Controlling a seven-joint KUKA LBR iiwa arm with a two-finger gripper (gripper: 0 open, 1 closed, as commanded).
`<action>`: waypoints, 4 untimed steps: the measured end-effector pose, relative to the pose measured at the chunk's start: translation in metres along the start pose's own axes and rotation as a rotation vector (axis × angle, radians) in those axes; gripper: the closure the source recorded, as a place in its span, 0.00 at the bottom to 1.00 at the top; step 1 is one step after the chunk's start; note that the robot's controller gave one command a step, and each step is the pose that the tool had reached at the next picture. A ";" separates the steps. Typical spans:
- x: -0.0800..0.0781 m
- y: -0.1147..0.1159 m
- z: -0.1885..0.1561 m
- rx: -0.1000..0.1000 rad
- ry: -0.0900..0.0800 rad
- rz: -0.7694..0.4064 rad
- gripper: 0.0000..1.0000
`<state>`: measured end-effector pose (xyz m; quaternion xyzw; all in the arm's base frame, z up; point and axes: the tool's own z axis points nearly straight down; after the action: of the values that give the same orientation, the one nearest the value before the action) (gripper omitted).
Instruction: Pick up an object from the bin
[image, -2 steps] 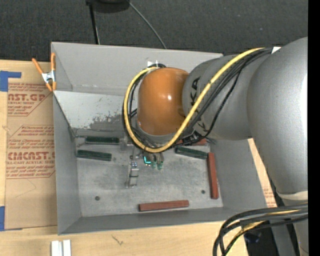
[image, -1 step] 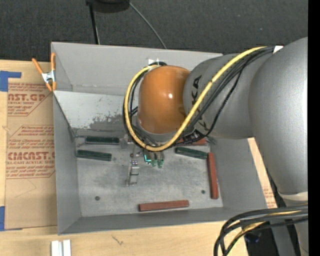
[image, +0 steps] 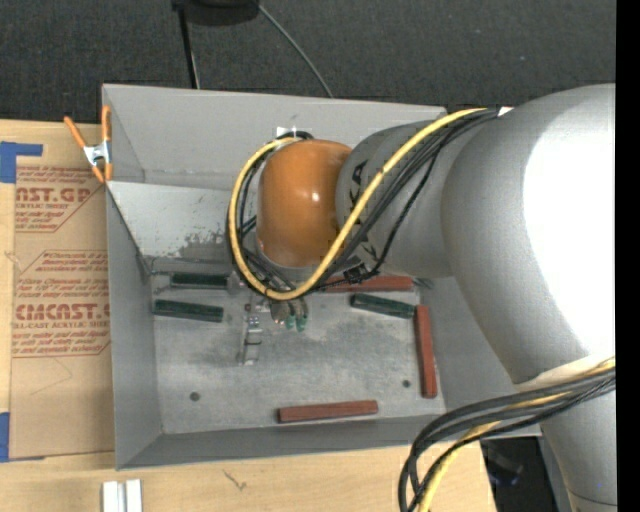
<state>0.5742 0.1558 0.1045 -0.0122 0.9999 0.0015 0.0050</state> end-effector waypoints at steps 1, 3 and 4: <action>-0.007 0.031 0.030 0.003 0.012 -0.022 0.00; -0.014 -0.012 0.022 0.002 0.009 -0.096 1.00; -0.014 -0.011 0.022 0.001 0.009 -0.096 0.00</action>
Offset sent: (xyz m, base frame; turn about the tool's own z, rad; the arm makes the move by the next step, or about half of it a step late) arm 0.0194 0.0336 -0.0156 -0.0160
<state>0.5885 0.1449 0.0827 -0.0601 0.9982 0.0008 0.0006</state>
